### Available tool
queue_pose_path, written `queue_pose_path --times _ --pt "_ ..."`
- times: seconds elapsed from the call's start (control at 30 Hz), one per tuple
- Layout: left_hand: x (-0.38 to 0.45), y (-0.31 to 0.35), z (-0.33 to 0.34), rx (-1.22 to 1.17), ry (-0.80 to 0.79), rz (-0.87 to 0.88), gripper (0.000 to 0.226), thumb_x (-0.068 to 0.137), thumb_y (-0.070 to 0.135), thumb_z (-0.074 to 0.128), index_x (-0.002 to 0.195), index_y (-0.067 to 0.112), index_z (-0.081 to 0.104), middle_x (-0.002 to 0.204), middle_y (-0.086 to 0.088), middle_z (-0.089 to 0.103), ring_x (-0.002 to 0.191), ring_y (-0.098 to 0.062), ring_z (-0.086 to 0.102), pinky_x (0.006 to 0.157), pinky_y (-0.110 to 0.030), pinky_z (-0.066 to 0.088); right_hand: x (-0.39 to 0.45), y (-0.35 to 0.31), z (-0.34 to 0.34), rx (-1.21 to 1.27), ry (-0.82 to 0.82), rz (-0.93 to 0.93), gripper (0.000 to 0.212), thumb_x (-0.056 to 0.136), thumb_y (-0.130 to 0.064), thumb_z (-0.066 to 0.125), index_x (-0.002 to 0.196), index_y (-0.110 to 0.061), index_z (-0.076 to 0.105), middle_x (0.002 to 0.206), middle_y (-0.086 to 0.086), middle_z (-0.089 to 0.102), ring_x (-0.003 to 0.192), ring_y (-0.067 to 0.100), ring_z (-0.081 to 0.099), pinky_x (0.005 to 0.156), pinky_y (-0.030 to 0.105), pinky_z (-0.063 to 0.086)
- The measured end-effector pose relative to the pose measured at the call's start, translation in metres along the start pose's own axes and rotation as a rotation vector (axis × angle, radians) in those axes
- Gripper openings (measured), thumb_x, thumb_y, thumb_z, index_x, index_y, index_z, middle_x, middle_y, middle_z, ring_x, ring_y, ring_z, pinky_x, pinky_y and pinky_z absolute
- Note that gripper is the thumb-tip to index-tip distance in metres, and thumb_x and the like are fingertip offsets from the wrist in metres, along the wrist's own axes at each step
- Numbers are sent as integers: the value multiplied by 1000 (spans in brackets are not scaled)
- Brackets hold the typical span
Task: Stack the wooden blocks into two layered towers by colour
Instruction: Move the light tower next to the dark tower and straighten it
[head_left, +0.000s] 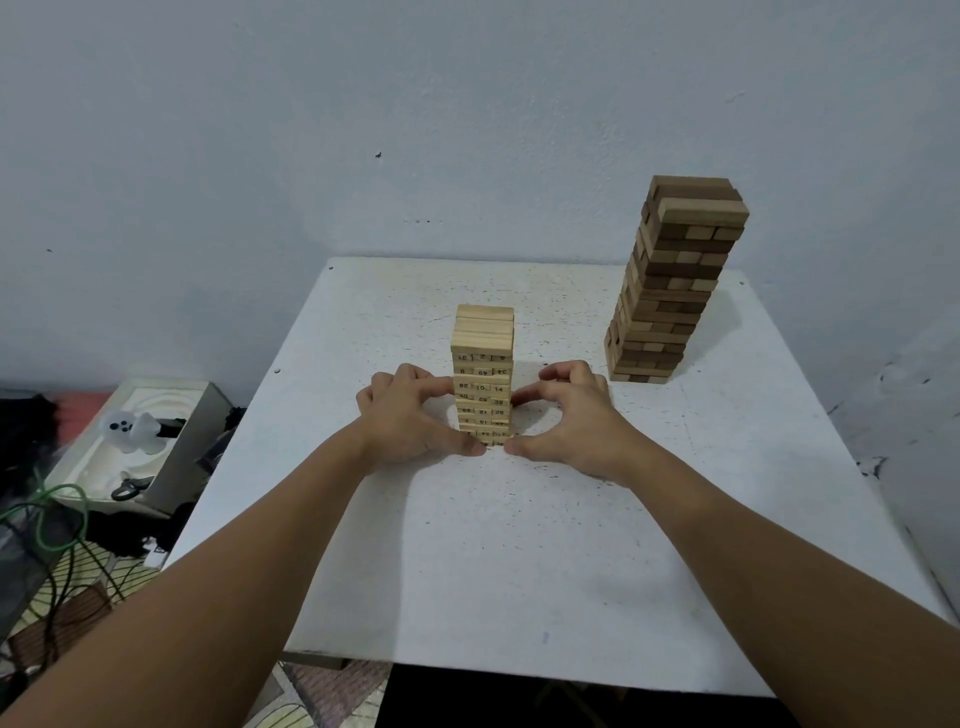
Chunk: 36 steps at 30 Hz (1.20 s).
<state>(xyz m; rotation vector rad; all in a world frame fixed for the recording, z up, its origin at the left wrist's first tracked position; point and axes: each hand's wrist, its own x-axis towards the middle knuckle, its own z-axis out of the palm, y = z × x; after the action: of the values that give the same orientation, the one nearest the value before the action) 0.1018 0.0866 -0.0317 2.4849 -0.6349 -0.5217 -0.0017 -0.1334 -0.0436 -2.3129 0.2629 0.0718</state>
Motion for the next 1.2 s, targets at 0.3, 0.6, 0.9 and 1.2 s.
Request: queue_pose_path --times 0.3,0.6,0.9,1.2 --pt "0 -1 3 -58 25 -31 55 60 66 89 110 66 65 116 20 38 116 -11 19 113 -37 15 -2 -5 0 9 -2 34 68 63 -58 93 125 -48 67 134 -16 30 134 8 21 116 33 27" --pt "-22 -18 -21 -693 -64 14 94 65 30 75 153 37 43 146 7 51 134 -12 47 106 -31 44 -22 -4 8 628 83 14 74 91 -48 43 162 -32 28 162 -15 31 149 5 28 127 41 25" --pt "-23 39 26 -1429 183 -93 111 79 97 32 152 16 50 150 -8 57 143 -24 49 124 -46 30 -7 -61 50 1149 214 93 75 103 -69 16 165 -28 15 168 -14 23 143 0 32 100 18 38" --pt "-28 66 47 -1419 154 71 110 87 88 7 143 8 58 135 -15 68 128 -27 64 115 -42 42 -9 -78 57 1196 234 9 70 106 -61 8 117 -31 70 112 -8 77 111 6 70 97 26 51"
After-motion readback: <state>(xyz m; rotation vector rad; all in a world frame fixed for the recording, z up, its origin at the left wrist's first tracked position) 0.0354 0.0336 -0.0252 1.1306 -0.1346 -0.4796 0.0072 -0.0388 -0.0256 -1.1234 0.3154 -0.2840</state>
